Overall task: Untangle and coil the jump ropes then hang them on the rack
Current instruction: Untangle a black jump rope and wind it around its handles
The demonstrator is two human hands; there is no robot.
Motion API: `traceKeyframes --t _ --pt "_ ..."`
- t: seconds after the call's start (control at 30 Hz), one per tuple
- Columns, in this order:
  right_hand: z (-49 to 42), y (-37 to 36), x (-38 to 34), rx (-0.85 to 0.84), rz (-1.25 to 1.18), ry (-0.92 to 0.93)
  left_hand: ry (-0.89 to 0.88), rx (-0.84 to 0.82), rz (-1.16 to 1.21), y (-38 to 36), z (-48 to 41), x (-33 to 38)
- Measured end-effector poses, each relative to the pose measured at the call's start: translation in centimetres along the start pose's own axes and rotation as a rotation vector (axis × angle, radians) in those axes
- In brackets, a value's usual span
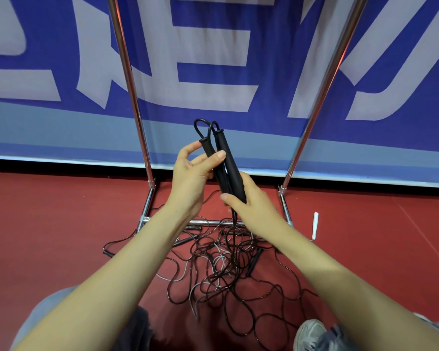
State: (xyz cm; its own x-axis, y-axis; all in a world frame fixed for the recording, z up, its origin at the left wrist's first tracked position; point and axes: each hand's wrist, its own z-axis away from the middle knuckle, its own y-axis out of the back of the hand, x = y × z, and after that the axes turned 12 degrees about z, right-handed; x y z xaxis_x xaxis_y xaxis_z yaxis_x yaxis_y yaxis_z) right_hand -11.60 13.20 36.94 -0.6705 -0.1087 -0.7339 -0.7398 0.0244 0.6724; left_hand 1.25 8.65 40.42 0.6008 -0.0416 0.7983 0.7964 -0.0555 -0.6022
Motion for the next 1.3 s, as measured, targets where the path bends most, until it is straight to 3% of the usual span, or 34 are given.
traceKeyframes --t 0.3,0.47,0.63,0.7,0.87,1.1,1.3 --pt "-0.1 0.1 0.2 -0.008 -0.128 0.046 0.021 -0.045 -0.035 0.3 -0.2 0.0" --pt "-0.7 1.1 -0.3 0.076 -0.437 0.006 0.066 -0.082 -0.120 0.2 0.1 -1.5" --pt "-1.2 2.4 -0.6 0.145 -0.748 -0.059 0.277 -0.353 -0.397 0.6 0.9 -3.8" --pt "-1.0 2.7 -0.8 0.138 -0.797 -0.059 0.308 -0.363 -0.420 0.6 0.6 -3.0" --pt "-0.8 3.0 -0.6 0.153 -0.500 -0.052 0.254 -0.523 -0.647 1.1 0.1 -0.8" --pt "-1.2 4.3 -0.4 0.115 -0.375 -0.010 0.228 -0.540 -0.634 2.5 -0.7 -0.3" --pt "-0.7 4.8 -0.6 0.029 -0.239 0.039 0.284 -0.594 -0.852 4.6 -2.1 1.5"
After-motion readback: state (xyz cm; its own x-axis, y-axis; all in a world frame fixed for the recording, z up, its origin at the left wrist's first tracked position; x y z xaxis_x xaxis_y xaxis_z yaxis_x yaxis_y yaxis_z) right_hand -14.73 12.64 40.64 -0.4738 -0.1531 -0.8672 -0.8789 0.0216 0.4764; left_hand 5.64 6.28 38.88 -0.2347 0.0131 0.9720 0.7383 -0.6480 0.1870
